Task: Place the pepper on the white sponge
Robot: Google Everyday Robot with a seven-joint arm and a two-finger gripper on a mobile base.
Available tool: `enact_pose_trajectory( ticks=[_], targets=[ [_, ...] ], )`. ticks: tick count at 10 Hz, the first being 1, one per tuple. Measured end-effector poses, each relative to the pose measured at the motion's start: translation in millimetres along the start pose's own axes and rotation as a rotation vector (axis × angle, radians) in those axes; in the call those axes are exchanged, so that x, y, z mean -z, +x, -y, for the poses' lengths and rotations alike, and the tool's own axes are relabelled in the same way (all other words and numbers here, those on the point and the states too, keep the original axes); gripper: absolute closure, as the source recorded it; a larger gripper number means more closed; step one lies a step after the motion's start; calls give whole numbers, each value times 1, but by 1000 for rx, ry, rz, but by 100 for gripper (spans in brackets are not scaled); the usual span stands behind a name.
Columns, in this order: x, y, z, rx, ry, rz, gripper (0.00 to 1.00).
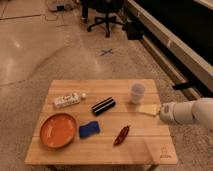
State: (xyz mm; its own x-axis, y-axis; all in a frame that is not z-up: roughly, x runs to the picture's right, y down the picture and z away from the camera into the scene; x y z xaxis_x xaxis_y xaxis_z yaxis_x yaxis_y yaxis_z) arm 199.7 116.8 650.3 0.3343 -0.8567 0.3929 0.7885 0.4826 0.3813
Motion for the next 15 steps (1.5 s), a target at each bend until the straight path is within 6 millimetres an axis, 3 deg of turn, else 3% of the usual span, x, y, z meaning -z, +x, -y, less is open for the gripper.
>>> enact_pose_trajectory(
  ticks=[10, 13, 15],
  targets=[
    [-1, -1, -3, 6, -16, 4, 20],
    [-30, -14, -22, 96, -174, 38, 20],
    [-55, -24, -21, 170, -265, 54, 20]
  ],
)
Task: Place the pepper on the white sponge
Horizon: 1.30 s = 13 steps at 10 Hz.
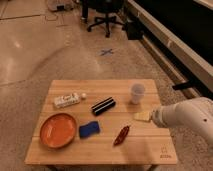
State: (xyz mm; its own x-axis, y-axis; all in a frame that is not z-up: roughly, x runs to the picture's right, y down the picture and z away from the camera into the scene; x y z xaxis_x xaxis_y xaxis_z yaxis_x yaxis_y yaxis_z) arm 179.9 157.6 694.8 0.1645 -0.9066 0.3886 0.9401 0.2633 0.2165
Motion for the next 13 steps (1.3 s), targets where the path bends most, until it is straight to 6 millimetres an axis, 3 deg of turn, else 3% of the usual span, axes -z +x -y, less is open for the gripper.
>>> enact_pose_trajectory(
  ticks=[4, 6, 9, 10, 13],
  targets=[
    [-49, -17, 45, 102, -94, 62, 20],
    [-71, -20, 56, 112, -118, 97, 20],
    [-107, -23, 61, 119, -171, 144, 20],
    [-122, -24, 56, 117, -205, 162, 20],
    [-140, -24, 37, 95, -275, 186, 20]
  ],
)
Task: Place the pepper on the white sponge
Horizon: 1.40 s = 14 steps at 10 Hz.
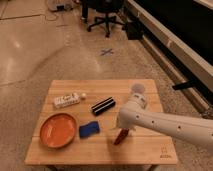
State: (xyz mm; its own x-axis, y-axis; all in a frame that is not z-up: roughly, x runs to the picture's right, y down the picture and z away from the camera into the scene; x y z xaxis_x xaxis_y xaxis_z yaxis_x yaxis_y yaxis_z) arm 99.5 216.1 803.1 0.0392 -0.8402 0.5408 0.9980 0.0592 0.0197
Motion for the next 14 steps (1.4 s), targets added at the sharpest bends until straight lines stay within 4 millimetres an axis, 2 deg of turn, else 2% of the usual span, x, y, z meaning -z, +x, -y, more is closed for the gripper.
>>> enact_pose_trajectory(
  ticks=[2, 3, 4, 6, 9, 10, 14],
  targets=[
    [-9, -5, -4, -16, -24, 23, 21],
    [-13, -7, -4, -18, -32, 32, 26],
    [-17, -11, -2, -15, -43, 44, 38],
    [-21, -15, 0, -10, -51, 57, 56],
    [-17, -21, 9, -4, -35, 76, 88],
    [-10, -21, 21, 13, -13, 80, 98],
    [20, -14, 79, 103, 91, 88, 100]
  ],
)
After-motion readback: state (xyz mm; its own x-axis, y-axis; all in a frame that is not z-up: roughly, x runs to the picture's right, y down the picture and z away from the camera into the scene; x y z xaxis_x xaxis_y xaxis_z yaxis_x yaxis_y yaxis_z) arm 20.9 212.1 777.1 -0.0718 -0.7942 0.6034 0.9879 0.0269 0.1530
